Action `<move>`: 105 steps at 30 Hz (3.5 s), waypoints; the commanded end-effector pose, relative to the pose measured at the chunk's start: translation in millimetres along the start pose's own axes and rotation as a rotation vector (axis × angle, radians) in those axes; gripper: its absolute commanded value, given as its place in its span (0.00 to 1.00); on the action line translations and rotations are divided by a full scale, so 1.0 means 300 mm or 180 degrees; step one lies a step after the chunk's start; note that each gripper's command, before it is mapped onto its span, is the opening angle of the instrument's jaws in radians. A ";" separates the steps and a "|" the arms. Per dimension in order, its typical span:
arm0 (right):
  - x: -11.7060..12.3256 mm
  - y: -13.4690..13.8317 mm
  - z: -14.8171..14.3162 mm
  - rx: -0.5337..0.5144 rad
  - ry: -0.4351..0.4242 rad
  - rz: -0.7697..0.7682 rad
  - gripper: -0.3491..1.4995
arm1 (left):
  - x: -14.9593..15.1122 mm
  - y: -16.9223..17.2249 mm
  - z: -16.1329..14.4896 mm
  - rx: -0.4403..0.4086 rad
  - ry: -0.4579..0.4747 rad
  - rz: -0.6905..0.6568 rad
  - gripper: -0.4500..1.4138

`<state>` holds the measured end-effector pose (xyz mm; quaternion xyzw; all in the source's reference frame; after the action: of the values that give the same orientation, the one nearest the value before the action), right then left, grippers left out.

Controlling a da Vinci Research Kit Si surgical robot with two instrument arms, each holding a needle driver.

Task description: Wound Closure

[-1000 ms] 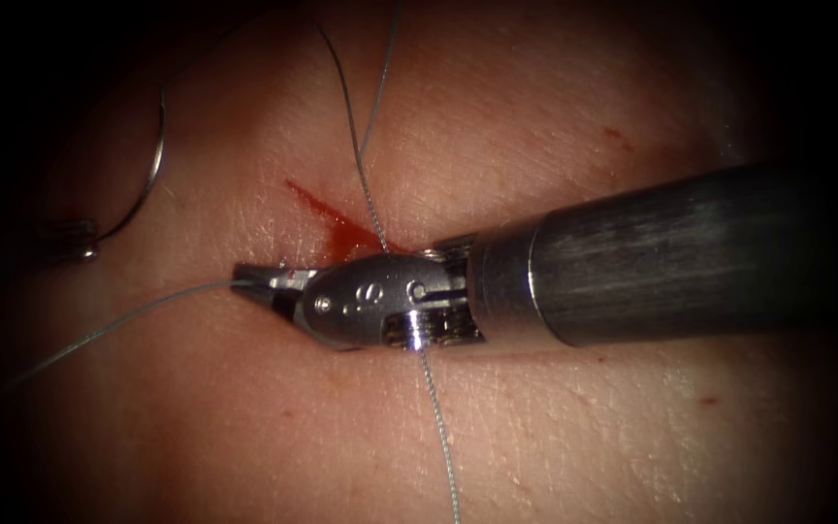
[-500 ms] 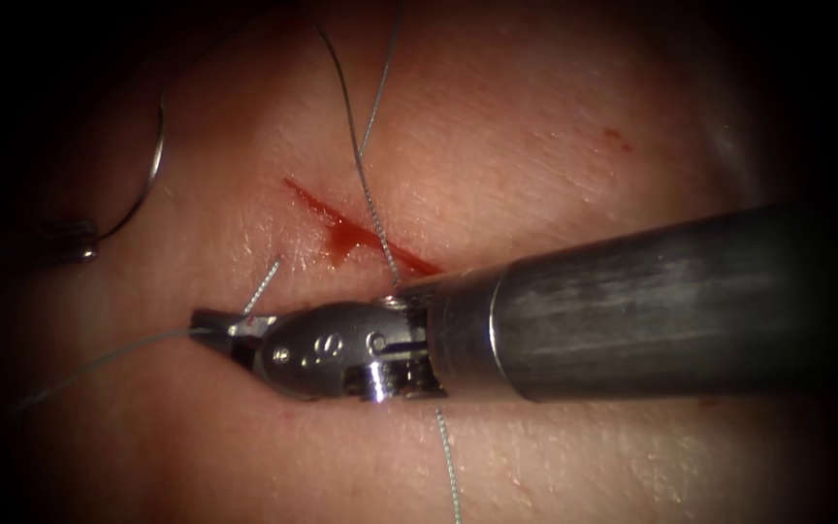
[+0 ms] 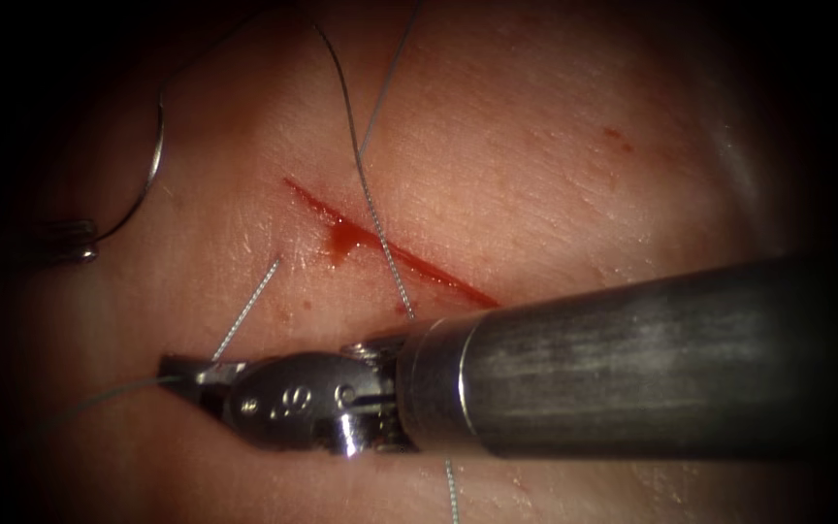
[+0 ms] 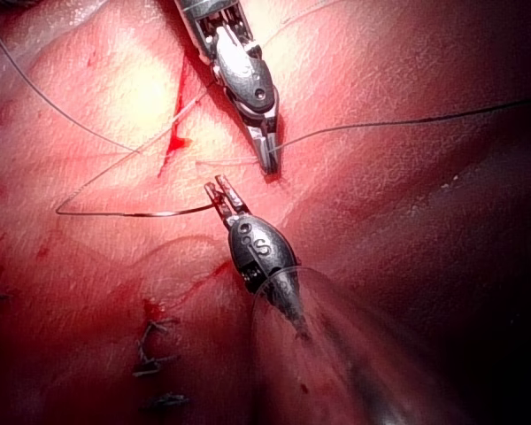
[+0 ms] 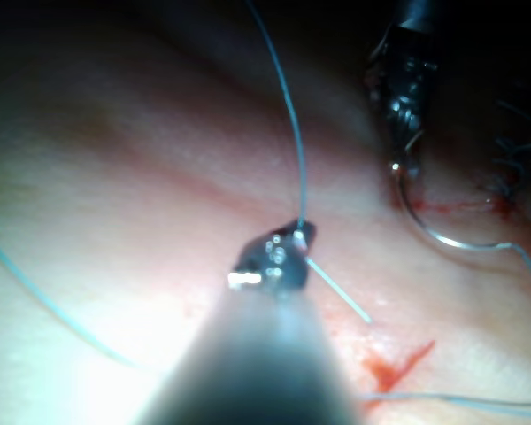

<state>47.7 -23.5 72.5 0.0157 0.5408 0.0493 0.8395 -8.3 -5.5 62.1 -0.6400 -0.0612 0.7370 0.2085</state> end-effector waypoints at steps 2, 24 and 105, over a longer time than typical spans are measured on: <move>0.0014 -0.0047 0.0024 0.0029 0.0016 -0.0005 0.00 | -0.003 0.001 0.002 -0.0004 0.0001 -0.0007 0.00; 0.0124 -0.0243 0.0064 0.0255 0.0110 -0.0122 0.00 | -0.003 0.001 0.002 -0.0005 0.0001 -0.0008 0.00; -0.0137 0.0280 -0.0119 -0.0557 -0.0230 0.0182 0.73 | -0.003 0.002 0.002 -0.0010 -0.0004 0.0021 0.00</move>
<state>41.5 -15.3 75.0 -0.0411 0.5018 0.1206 0.8555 -8.6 -5.7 62.3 -0.6399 -0.0590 0.7382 0.2050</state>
